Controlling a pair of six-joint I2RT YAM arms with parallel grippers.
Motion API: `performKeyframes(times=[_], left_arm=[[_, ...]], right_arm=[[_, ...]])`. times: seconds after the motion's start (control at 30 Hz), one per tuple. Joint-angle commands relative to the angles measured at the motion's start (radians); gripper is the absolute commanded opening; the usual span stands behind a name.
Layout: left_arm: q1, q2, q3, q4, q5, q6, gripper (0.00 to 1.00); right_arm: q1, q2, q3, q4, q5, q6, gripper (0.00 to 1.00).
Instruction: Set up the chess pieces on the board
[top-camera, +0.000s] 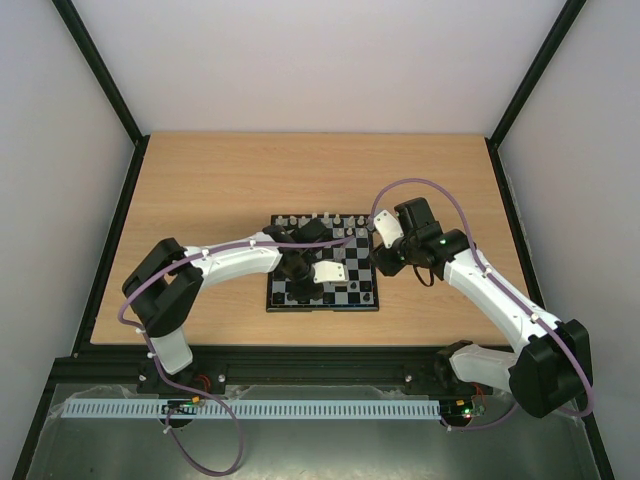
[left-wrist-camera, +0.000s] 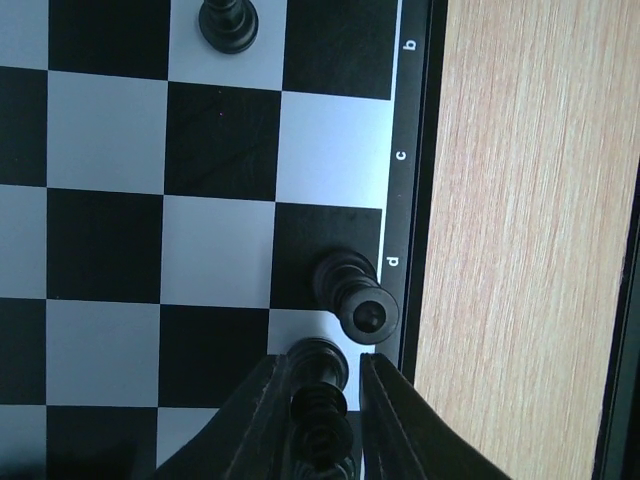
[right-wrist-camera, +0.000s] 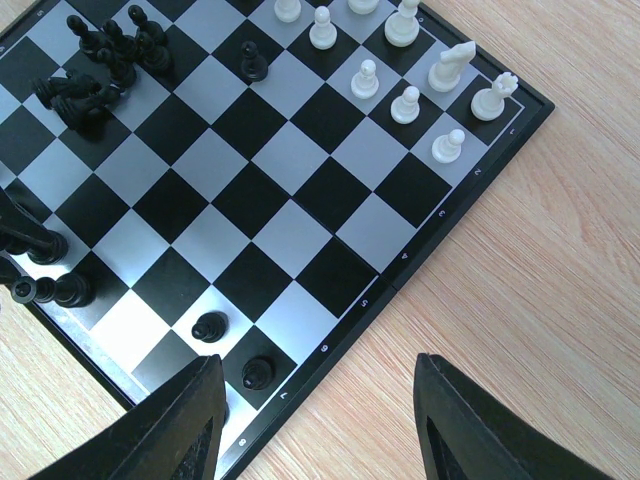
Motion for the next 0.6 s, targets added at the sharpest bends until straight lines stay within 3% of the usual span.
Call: performKeyframes(times=[0.0, 0.3, 0.57], left_arm=[[-0.008, -0.004, 0.010, -0.026, 0.029, 0.011, 0.24], [0.001, -0.026, 0.018, -0.048, 0.061, 0.015, 0.27], [0.104, -0.132, 0.077, -0.137, 0.177, 0.060, 0.37]], right_arm=[[-0.003, 0.007, -0.005, 0.005, -0.011, -0.001, 0.52], [-0.004, 0.003, 0.002, -0.004, -0.013, -0.002, 0.53], [-0.003, 0.019, 0.048, -0.016, -0.026, 0.000, 0.53]])
